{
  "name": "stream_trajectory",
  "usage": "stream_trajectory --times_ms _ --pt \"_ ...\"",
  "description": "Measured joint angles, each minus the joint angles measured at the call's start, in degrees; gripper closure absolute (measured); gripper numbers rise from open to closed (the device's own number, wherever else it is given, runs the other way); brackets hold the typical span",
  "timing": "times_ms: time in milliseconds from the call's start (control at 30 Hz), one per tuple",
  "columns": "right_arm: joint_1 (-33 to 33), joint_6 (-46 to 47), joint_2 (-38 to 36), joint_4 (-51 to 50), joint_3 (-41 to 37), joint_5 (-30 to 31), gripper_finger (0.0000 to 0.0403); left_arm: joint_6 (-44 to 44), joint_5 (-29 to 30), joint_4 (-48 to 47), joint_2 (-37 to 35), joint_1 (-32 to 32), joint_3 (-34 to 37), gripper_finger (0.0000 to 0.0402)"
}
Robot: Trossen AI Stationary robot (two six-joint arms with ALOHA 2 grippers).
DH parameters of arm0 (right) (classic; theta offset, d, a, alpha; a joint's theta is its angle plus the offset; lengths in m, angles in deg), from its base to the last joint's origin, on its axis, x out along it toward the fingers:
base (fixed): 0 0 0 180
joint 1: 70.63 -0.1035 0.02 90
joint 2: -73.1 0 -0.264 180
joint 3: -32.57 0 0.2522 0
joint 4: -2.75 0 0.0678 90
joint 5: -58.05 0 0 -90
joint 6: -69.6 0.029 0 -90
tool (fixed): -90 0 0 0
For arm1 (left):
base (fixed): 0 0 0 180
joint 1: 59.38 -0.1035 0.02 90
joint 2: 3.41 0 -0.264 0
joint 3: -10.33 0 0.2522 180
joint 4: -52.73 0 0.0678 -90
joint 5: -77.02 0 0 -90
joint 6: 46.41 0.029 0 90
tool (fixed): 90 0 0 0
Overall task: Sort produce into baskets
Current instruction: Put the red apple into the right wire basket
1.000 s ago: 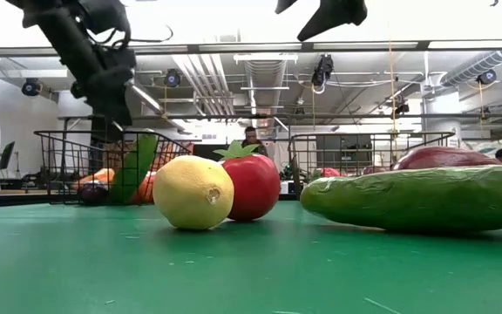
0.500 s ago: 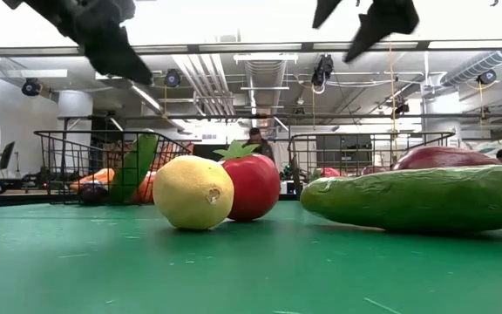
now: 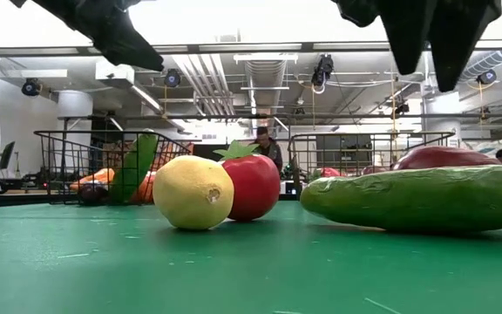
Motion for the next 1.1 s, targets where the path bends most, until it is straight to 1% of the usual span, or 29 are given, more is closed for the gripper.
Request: stream_trajectory --times_ms 233,567,900,1100 --pt "-1.19 0.59 3.66 -0.48 2.03 -0.42 0.0046 2.41 0.01 3.27 2.1 -0.02 0.0 0.0218" --pt "-0.37 -0.95 4.66 0.95 -1.44 -0.38 0.0046 4.76 0.0 5.91 4.6 -0.02 0.0 0.0218" --pt "1.27 -2.96 4.66 1.39 -2.48 0.08 0.0046 5.8 0.01 6.84 7.1 -0.02 0.0 0.0218" --pt "2.41 -5.09 4.66 5.49 -5.47 -0.05 0.0046 5.8 0.02 6.82 7.96 -0.02 0.0 0.0218"
